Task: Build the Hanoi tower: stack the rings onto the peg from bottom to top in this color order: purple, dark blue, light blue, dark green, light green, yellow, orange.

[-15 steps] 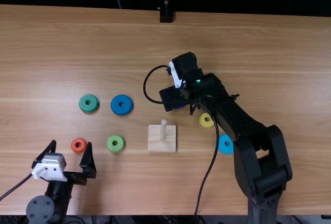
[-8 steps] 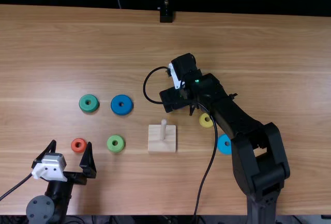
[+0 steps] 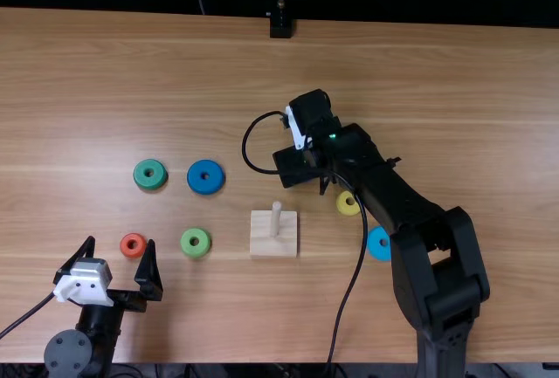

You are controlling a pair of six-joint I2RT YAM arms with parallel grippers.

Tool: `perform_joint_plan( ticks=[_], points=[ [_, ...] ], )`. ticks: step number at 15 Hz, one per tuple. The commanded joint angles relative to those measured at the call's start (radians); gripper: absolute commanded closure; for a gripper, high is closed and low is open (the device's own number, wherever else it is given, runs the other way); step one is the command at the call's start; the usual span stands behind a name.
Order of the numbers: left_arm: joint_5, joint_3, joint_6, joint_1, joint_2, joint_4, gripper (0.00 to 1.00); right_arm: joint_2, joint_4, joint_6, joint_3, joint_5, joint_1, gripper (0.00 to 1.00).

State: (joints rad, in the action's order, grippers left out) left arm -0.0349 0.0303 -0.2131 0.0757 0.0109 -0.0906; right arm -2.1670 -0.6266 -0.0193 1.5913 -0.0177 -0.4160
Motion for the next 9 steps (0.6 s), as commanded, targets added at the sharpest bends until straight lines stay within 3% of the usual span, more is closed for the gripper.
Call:
perform_joint_plan(
  ticks=[1, 5, 9],
  points=[
    [-0.018, -0.03, 0.007, -0.011, -0.011, -0.005, 0.0, 0.101, -0.008, -0.008, 0.061, 0.005, 0.005, 1.0],
    [-0.018, -0.03, 0.007, -0.011, -0.011, -0.005, 0.0, 0.174, -0.302, 0.003, 0.182, 0.001, -0.009, 1.0],
    [-0.018, -0.03, 0.007, -0.011, -0.011, -0.005, 0.0, 0.305, -0.367, 0.006, 0.245, -0.004, -0.041, 1.0]
  ],
)
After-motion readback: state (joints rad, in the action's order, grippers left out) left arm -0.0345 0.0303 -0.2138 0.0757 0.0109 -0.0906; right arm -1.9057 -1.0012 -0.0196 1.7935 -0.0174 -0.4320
